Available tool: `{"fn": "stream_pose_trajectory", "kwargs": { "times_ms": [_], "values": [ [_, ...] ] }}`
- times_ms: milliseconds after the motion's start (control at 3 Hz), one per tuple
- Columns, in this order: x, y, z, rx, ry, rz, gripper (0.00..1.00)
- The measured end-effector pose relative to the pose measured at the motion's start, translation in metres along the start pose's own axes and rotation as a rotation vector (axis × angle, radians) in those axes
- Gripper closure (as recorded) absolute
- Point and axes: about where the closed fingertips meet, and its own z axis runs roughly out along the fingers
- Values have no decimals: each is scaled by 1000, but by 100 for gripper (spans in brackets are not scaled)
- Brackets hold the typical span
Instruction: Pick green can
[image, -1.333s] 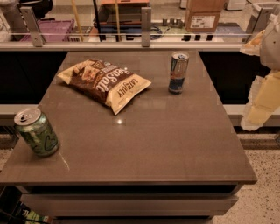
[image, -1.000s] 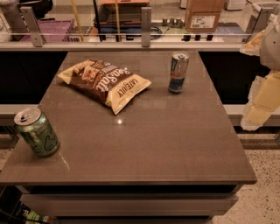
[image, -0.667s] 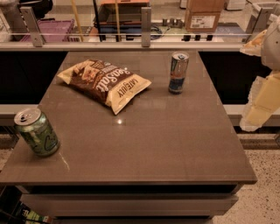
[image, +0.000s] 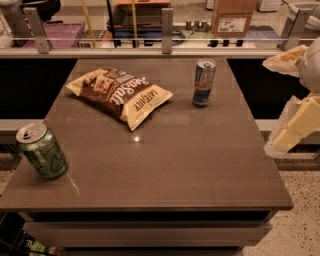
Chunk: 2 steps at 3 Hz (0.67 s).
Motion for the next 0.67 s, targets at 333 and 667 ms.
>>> {"fn": "stream_pose_trajectory", "kwargs": {
  "times_ms": [333, 667],
  "values": [
    [-16, 11, 10, -32, -184, -2, 0],
    [-48, 29, 13, -59, -393, 44, 0]
  ]
}}
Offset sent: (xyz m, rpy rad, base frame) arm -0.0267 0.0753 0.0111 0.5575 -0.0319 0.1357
